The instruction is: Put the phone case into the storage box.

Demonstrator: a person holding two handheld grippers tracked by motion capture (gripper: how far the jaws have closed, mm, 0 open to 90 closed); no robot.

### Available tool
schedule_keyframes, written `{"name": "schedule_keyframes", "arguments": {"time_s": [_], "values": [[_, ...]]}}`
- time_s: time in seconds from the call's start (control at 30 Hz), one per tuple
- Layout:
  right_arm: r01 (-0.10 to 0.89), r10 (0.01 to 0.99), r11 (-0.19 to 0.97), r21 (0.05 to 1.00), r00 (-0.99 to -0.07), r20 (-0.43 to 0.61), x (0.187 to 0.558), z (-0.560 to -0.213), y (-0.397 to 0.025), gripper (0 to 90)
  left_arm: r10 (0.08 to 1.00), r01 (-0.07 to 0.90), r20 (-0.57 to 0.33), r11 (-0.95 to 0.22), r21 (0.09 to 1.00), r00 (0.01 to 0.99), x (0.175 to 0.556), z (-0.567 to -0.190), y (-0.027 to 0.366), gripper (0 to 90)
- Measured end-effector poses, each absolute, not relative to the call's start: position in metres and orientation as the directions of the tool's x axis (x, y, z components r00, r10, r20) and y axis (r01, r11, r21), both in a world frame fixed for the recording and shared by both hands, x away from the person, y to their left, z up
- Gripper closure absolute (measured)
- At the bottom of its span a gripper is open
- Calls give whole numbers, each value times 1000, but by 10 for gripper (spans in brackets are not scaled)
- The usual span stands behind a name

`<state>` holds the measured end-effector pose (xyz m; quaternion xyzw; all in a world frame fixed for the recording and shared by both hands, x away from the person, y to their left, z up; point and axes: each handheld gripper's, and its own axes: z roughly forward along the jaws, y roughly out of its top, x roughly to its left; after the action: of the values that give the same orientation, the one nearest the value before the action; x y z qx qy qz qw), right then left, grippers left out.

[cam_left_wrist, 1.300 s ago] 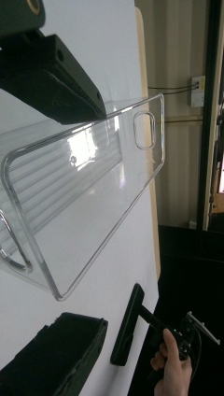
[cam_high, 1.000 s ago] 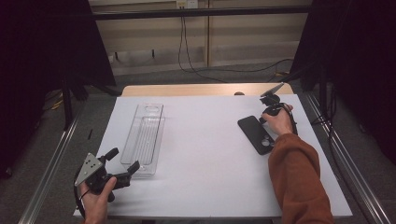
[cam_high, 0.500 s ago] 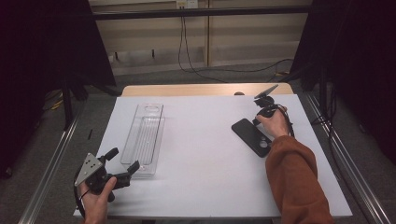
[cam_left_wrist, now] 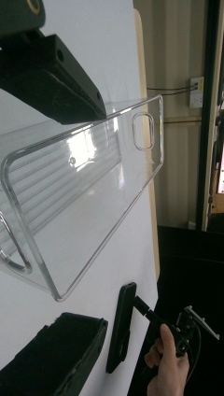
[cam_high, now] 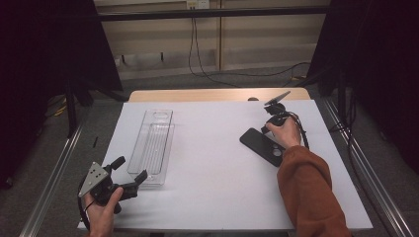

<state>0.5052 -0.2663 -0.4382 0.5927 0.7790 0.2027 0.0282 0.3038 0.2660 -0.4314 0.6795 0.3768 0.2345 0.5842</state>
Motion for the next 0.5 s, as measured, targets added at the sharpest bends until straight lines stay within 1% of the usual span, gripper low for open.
{"name": "schedule_keyframes", "arguments": {"time_s": [0.3, 0.5], "values": [[900, 928, 234, 367, -320, 193, 502, -435, -257, 900, 787, 239, -124, -31, 971, 605, 304, -431, 266, 22], [900, 929, 232, 370, -317, 190, 503, -436, -253, 900, 788, 237, -123, -30, 971, 603, 304, -431, 266, 22]]}}
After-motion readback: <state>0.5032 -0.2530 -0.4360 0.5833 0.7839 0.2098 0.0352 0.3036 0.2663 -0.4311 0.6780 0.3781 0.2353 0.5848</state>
